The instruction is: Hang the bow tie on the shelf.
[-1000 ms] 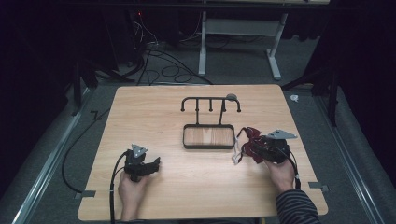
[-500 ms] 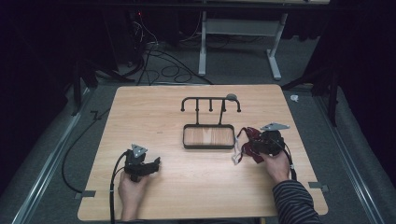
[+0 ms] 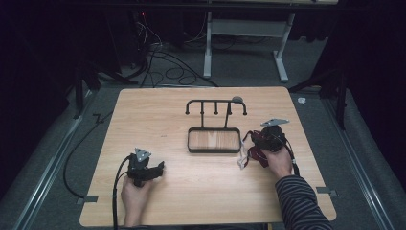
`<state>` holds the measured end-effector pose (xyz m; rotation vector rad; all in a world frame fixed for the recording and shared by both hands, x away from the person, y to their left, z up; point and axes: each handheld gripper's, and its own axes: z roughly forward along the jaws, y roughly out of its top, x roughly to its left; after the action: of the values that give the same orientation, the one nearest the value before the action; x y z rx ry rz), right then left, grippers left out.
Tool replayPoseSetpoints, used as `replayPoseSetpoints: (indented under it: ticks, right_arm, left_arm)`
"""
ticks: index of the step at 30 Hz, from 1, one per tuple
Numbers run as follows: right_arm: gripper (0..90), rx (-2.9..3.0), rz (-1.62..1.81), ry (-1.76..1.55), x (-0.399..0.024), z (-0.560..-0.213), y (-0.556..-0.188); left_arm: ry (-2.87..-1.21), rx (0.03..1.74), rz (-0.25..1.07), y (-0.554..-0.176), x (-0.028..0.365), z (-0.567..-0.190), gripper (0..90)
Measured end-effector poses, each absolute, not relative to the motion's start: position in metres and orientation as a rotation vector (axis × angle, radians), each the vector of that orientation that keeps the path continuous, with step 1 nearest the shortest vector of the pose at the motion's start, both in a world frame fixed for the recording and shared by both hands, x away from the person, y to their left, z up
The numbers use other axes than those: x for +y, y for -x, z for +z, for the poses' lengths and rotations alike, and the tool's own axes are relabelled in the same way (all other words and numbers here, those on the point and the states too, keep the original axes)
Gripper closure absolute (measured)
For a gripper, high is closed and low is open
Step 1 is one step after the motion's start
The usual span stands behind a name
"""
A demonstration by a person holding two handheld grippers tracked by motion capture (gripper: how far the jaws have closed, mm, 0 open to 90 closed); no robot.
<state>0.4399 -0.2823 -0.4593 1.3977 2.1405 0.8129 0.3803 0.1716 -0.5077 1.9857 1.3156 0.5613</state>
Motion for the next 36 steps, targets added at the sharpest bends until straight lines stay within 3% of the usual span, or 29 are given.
replayPoseSetpoints:
  ticks: [25,29,32,36]
  right_arm:
    - [58.3,2.171,0.703,-1.525,-0.282,-0.485,-0.467]
    - [67.4,2.178,0.705,-1.509,-0.28,-0.485,-0.466]
    - [80.8,2.195,0.698,-1.473,-0.275,-0.485,-0.465]
    - [85.7,2.197,0.69,-1.467,-0.274,-0.485,-0.465]
  left_arm:
    - [-1.987,1.316,0.56,-0.38,0.172,-0.508,24.0]
    - [-1.987,1.316,0.559,-0.38,0.172,-0.508,24.0]
    - [-1.986,1.316,0.56,-0.38,0.172,-0.508,24.0]
    - [-1.986,1.316,0.56,-0.38,0.172,-0.508,24.0]
